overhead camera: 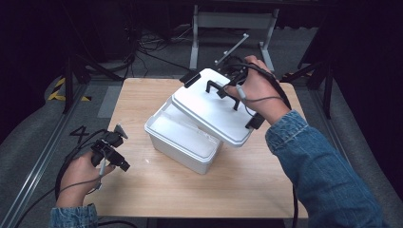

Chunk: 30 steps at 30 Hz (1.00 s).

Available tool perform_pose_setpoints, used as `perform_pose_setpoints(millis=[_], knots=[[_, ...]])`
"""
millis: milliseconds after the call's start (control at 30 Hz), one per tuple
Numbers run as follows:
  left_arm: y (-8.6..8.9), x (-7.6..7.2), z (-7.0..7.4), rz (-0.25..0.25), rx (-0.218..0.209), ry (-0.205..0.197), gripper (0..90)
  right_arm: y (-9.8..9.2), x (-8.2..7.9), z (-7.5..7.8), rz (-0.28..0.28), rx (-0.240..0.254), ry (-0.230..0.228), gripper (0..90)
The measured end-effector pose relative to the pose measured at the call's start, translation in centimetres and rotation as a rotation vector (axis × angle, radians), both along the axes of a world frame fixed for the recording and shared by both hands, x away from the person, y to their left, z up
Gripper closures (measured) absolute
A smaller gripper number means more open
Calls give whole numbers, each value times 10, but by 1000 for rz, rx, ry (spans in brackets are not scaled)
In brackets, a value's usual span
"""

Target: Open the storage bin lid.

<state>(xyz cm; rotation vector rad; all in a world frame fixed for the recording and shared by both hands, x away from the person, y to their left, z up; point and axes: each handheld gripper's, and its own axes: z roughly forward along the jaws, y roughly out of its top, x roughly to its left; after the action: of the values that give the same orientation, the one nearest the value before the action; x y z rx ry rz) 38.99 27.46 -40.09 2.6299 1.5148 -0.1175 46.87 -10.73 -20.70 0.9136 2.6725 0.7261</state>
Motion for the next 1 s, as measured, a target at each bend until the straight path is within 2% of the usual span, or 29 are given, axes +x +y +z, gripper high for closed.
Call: perform_pose_setpoints(millis=[300, 333, 400, 500, 567, 633, 833, 1000], knots=[[-2, 1, -3, 1, -5, 13, 321, -50, 2, 0, -79, 1, 1, 844], [-2, 1, -3, 1, -5, 13, 321, -50, 2, 0, -79, 1, 1, 844], [-1, 1, -3, -2, 1, 8, 321, -67, 3, -1, -103, 5, 4, 844], [-2, 1, -4, 4, 0, 10, 321, -75, 2, -2, -118, 9, 8, 844], [-2, 2, -5, 2, -1, 13, 322, -90, 3, -4, -140, 11, 11, 844], [-2, 2, -6, 6, 2, 17, 322, -94, 3, -5, -145, 12, 12, 845], [-2, 3, -7, 6, 3, 21, 323, -120, 4, -11, -180, 17, 25, 845], [-2, 3, -7, 5, 5, 20, 324, -141, 7, -22, -209, 8, 32, 845]])
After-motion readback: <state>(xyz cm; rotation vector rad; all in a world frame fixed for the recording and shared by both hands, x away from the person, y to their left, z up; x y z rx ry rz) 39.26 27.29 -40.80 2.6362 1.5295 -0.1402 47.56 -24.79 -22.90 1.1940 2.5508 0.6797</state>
